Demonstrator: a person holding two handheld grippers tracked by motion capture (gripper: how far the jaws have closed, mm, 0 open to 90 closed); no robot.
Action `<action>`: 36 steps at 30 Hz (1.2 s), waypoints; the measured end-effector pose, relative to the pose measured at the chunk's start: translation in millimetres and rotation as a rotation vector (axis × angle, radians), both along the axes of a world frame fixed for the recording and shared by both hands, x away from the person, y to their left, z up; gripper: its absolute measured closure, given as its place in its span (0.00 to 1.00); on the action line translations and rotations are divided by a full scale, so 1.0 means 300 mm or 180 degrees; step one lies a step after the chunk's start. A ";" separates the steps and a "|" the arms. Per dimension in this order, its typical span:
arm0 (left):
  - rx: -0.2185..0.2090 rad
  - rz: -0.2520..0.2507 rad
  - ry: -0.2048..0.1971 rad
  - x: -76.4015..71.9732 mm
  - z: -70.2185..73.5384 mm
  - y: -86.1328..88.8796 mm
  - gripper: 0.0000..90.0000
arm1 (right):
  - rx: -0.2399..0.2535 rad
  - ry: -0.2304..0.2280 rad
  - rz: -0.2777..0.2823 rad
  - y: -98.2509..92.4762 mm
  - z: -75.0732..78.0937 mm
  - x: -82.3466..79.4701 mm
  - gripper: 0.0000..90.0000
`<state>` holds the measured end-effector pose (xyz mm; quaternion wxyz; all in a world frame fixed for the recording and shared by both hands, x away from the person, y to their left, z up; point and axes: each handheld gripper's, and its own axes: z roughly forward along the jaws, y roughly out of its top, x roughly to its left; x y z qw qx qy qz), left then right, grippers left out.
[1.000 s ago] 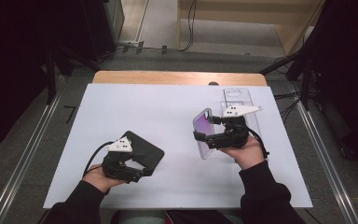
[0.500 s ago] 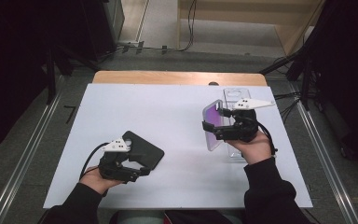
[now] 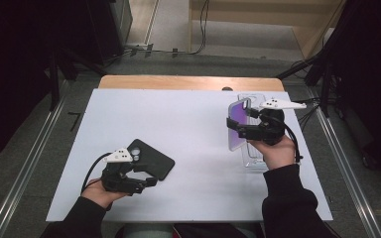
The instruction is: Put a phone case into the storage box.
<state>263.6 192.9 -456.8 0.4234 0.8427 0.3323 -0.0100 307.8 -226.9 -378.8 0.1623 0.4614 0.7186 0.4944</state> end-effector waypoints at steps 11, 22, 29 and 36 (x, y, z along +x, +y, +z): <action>-0.0030 0.0014 0.0016 0.001 -0.003 0.005 0.34 | -0.0011 -0.0007 -0.0387 -0.058 -0.007 0.026 0.16; -0.0071 0.0034 0.0012 0.003 -0.002 0.011 0.35 | -0.0020 -0.0077 -0.0717 -0.111 -0.006 0.105 0.16; -0.0079 0.0041 0.0014 0.003 -0.001 0.012 0.35 | 0.0013 -0.0173 -0.1029 -0.140 -0.026 0.172 0.16; -0.0090 0.0042 0.0020 0.004 -0.002 0.012 0.35 | -0.0083 -0.0281 -0.1279 -0.159 -0.079 0.241 0.16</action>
